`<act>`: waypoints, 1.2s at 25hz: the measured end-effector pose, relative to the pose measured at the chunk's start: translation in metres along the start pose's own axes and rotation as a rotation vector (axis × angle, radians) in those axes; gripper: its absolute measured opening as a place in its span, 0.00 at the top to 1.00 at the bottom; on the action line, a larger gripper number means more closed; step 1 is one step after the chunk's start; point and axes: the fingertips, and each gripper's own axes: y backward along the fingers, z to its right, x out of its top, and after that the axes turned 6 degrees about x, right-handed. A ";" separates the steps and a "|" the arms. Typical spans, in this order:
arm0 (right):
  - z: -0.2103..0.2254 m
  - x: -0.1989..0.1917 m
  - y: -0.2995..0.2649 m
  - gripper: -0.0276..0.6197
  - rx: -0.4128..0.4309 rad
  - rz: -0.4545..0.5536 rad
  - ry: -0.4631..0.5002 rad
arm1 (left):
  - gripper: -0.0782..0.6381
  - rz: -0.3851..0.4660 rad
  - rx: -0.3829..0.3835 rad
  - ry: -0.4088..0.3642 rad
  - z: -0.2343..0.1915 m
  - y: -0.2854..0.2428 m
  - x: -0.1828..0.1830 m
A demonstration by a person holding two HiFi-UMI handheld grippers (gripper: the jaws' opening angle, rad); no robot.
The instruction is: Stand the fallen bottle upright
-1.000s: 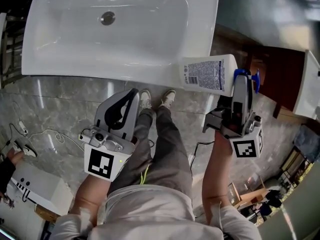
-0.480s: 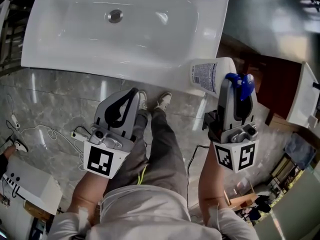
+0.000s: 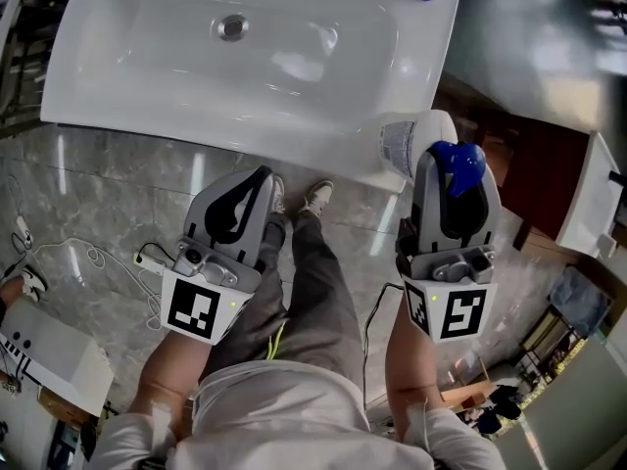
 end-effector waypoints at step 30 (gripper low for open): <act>-0.002 0.008 0.018 0.64 0.009 -0.025 0.026 | 0.87 0.027 -0.020 -0.001 0.020 -0.004 0.005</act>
